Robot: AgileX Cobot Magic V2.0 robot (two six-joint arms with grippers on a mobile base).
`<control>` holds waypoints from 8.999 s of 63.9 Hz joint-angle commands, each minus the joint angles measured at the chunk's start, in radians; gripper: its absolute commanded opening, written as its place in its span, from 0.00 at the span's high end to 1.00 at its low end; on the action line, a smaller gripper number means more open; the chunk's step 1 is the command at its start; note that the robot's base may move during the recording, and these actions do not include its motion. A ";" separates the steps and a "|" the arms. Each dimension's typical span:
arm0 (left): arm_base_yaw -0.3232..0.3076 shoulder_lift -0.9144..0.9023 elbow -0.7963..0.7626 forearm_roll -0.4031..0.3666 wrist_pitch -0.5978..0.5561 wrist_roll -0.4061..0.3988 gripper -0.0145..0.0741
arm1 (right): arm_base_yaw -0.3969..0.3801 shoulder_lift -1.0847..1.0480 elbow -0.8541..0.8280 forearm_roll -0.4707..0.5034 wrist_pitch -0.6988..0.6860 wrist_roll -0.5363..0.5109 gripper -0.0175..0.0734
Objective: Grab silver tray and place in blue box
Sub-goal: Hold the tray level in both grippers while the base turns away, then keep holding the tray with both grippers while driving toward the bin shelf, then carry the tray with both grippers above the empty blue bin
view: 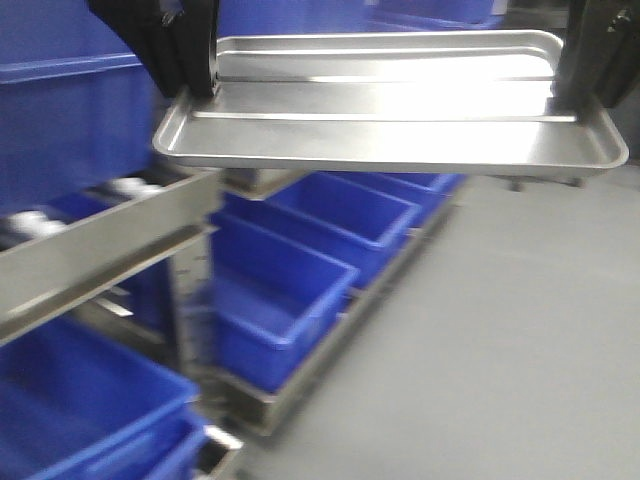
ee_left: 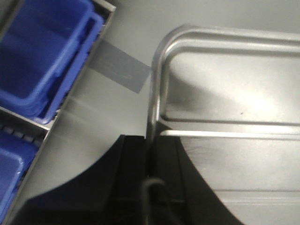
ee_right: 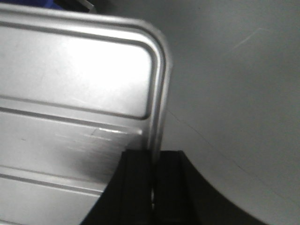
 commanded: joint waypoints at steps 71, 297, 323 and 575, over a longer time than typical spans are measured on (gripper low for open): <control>0.000 -0.049 -0.033 0.056 -0.008 -0.005 0.95 | -0.006 -0.032 -0.030 -0.048 0.004 -0.017 0.74; 0.000 -0.045 -0.033 0.053 -0.009 -0.005 0.95 | -0.006 -0.031 -0.030 -0.048 0.004 -0.017 0.74; 0.000 -0.045 -0.033 0.053 -0.009 -0.005 0.95 | -0.006 -0.031 -0.030 -0.048 0.004 -0.017 0.74; 0.000 -0.045 -0.033 0.053 -0.009 -0.005 0.95 | -0.006 -0.031 -0.030 -0.048 0.004 -0.017 0.74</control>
